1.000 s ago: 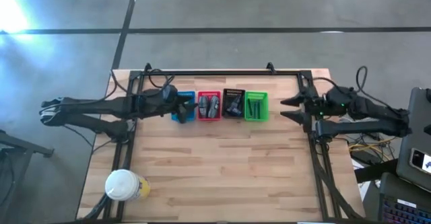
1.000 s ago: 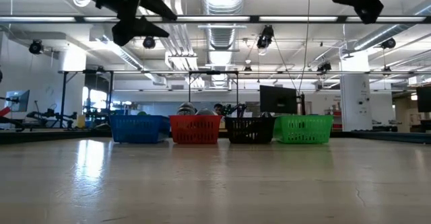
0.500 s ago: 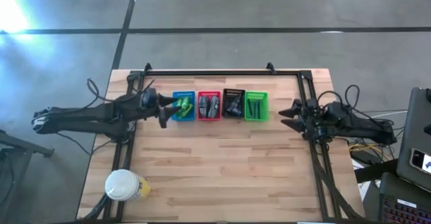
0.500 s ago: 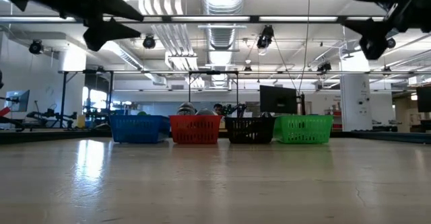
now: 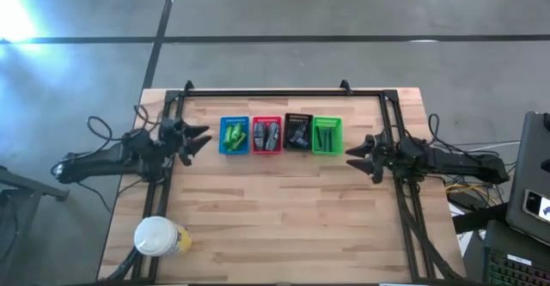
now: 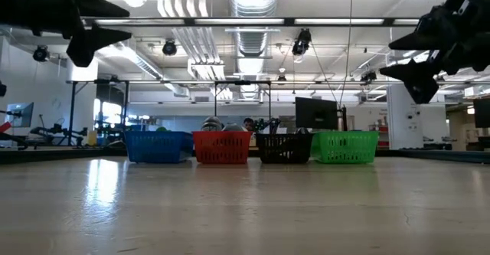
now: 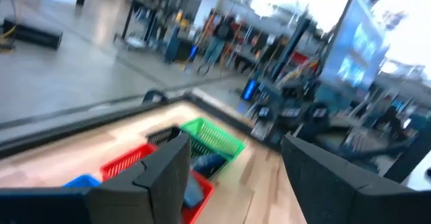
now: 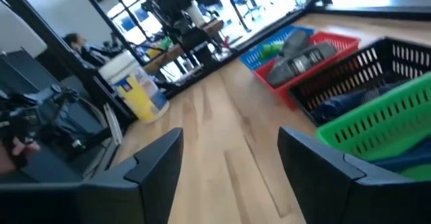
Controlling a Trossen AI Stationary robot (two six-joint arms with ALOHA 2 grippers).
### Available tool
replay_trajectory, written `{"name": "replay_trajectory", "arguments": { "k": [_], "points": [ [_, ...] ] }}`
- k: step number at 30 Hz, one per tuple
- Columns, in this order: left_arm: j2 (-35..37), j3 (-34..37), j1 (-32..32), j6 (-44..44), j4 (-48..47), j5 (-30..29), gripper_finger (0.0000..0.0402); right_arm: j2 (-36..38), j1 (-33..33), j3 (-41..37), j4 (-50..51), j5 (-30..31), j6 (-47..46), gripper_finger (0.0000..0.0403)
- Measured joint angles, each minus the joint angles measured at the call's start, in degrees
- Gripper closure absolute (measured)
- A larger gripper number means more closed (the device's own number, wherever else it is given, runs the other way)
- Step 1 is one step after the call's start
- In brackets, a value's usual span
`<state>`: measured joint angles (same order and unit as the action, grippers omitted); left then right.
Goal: Pick & Place Travel size toiletries
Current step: Return to Home Position
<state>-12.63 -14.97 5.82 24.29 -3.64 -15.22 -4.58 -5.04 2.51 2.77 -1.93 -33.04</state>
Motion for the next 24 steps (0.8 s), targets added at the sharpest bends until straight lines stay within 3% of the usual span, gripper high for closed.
{"name": "replay_trajectory", "arguments": {
  "k": [5, 11, 17, 24],
  "points": [
    [4.98, 3.91, -0.02, -0.93, -0.76, -0.13, 0.0163, -1.06, 0.00, -0.18, 0.32, 0.26, 0.02, 0.0152],
    [8.84, 8.23, -0.02, 1.40, -0.83, -0.37, 0.0163, 3.21, 0.02, -0.88, -0.63, 0.44, 0.01, 0.0132],
    [9.36, 10.90, -0.02, 9.41, -0.87, -0.44, 0.0163, 4.52, 0.00, -1.13, -2.02, 0.44, 0.02, 0.0115],
    [8.38, 12.23, -0.02, 10.21, 0.22, -0.35, 0.0164, 4.57, 0.01, -1.99, -3.64, 0.57, 0.02, 0.0094]
  ]
}}
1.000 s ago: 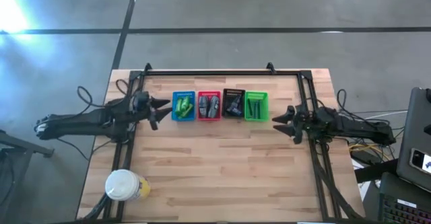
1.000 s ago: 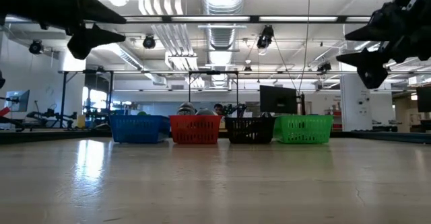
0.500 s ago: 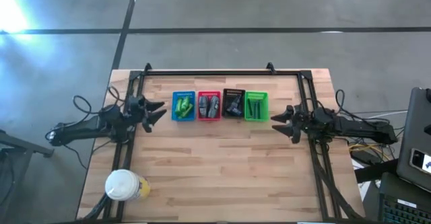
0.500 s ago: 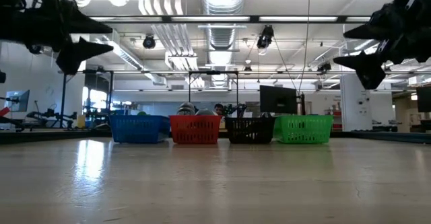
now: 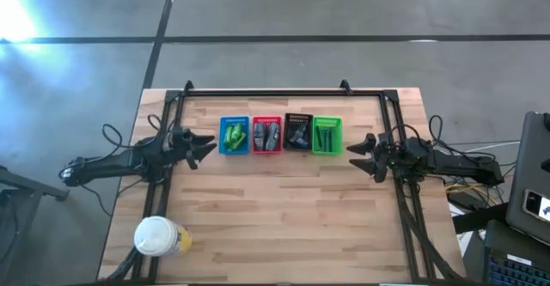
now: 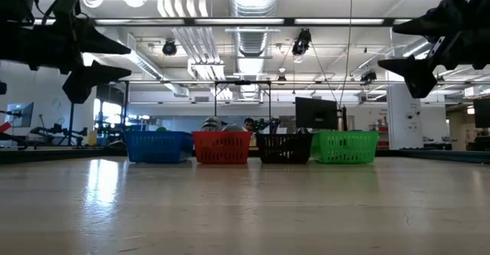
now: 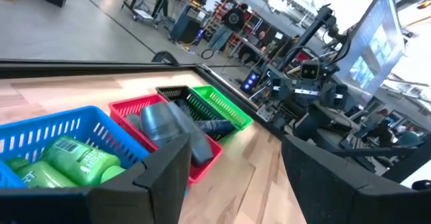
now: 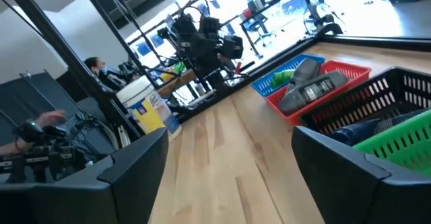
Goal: Pick & Place Travel size toiletries
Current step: Return to Home Position
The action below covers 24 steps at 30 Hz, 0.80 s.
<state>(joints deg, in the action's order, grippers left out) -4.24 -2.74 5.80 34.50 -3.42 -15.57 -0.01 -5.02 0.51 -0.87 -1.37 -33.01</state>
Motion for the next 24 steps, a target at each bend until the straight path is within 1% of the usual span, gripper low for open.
{"name": "replay_trajectory", "arguments": {
  "k": [5, 11, 17, 20, 24],
  "points": [
    [0.34, 0.09, 0.00, 0.02, -0.02, -0.07, 0.0164, -0.03, -0.01, 0.00, 0.05, 0.00, 0.00, 0.0080],
    [3.56, 0.20, 0.00, 0.02, 0.12, -0.12, 0.0164, -0.12, -0.01, 0.00, 0.05, -0.02, 0.00, 0.0063],
    [4.19, 1.35, -0.75, 0.04, 3.16, -0.09, 0.0164, -0.17, 0.01, 0.00, 0.07, -0.04, 0.00, 0.0048],
    [4.19, 2.25, -1.92, 0.07, 5.61, -0.08, 0.0164, -0.13, -0.01, 0.00, 0.14, -0.02, 0.00, 0.0044],
    [4.19, 2.34, -2.43, 0.09, 5.84, -0.07, 0.0164, -0.13, 0.01, 0.00, 0.13, -0.04, 0.00, 0.0047]
  ]
}}
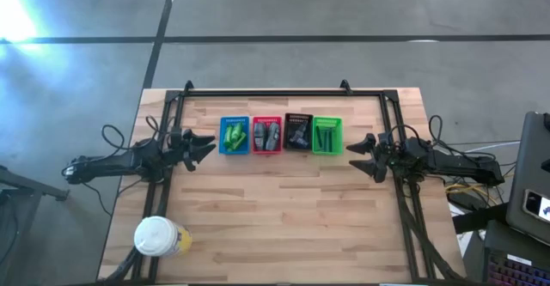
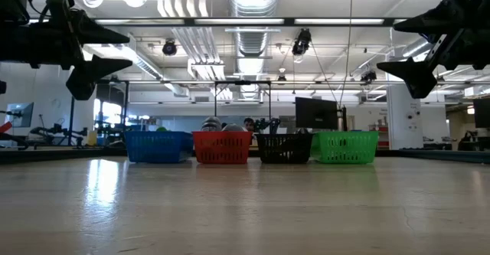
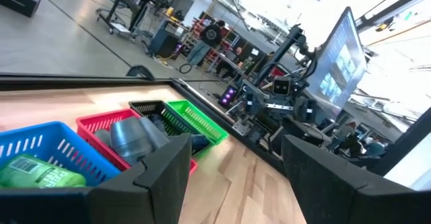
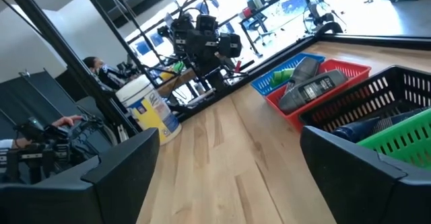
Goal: Pick & Place Travel size toiletries
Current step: Return to Home Position
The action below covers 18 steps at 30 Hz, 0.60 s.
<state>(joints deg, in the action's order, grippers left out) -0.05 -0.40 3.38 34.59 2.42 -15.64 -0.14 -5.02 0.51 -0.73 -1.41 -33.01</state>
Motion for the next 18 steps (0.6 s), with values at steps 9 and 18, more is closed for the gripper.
{"name": "replay_trajectory", "arguments": {
  "k": [9, 18],
  "points": [
    [0.02, 0.03, 0.13, -0.01, -0.10, -0.02, 0.0164, -0.09, -0.02, 0.00, -0.02, -0.04, 0.00, 0.0072],
    [0.04, 0.07, -0.01, -10.47, -0.37, 1.39, 0.0164, -0.13, -0.02, 0.00, -0.02, -0.04, 0.00, 0.0099]
  ]
}}
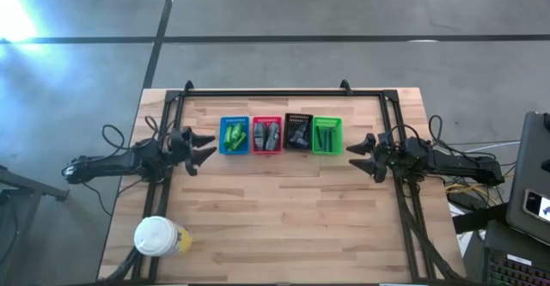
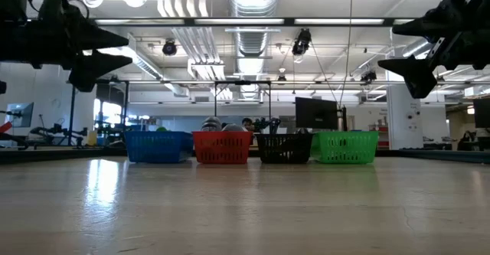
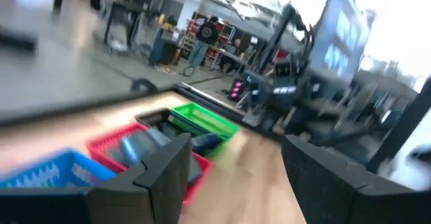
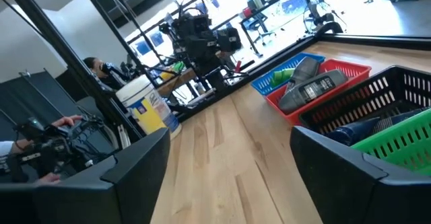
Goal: Pick & Place Travel size toiletries
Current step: Return to Home Position
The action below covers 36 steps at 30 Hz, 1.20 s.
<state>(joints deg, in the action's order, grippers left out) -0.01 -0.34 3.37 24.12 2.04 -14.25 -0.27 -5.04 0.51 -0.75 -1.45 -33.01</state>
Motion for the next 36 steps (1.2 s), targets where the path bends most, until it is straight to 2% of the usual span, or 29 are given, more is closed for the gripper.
{"name": "replay_trajectory", "arguments": {
  "k": [3, 8, 10, 12, 16, 18, 21, 24, 27, 33, 36],
  "points": [
    [0.00, 0.00, 0.03, -9.39, 0.09, -0.43, 0.0164, -0.22, 0.00, 0.00, 0.02, -0.01, 0.02, 0.0107],
    [0.00, 0.00, 0.03, -19.45, 0.00, -0.59, 0.0164, -0.62, 0.02, 0.00, 0.02, 0.00, 0.02, 0.0121],
    [0.00, 0.00, 0.03, -20.31, -0.01, -0.55, 0.0164, -0.62, 0.02, 0.00, 0.02, -0.02, 0.02, 0.0127],
    [0.00, 0.00, -0.10, -17.23, -0.07, 0.28, 0.0164, -0.60, 0.01, 0.00, 0.00, 0.00, 0.02, 0.0132],
    [0.00, 0.00, -0.14, -9.54, -0.52, 6.10, 0.0164, -0.62, 0.01, 0.00, 0.00, 0.00, 0.02, 0.0143],
    [0.00, 0.00, -0.18, -12.25, -1.09, 6.83, 0.0164, -0.62, 0.02, 0.00, 0.02, -0.02, 0.02, 0.0148],
    [0.00, 0.04, -0.16, -22.64, -1.18, 6.92, 0.0164, -0.62, 0.00, 0.00, 0.00, 0.00, 0.02, 0.0154],
    [-0.03, 0.04, -0.10, -24.98, -1.35, 7.21, 0.0164, -0.62, 0.02, 0.00, 0.02, 0.00, 0.02, 0.0157],
    [-0.08, 0.04, -0.21, -19.91, -1.43, 7.67, 0.0164, -0.62, 0.01, 0.00, 0.01, 0.00, 0.02, 0.0158],
    [-0.24, 0.04, 0.10, 3.76, -1.16, 6.83, 0.0164, -0.62, 0.01, 0.00, 0.02, 0.00, 0.02, 0.0146],
    [-0.24, 0.02, 0.10, 11.55, -0.96, 6.81, 0.0164, -0.62, 0.01, 0.00, 0.01, 0.01, 0.02, 0.0136]
  ]
}}
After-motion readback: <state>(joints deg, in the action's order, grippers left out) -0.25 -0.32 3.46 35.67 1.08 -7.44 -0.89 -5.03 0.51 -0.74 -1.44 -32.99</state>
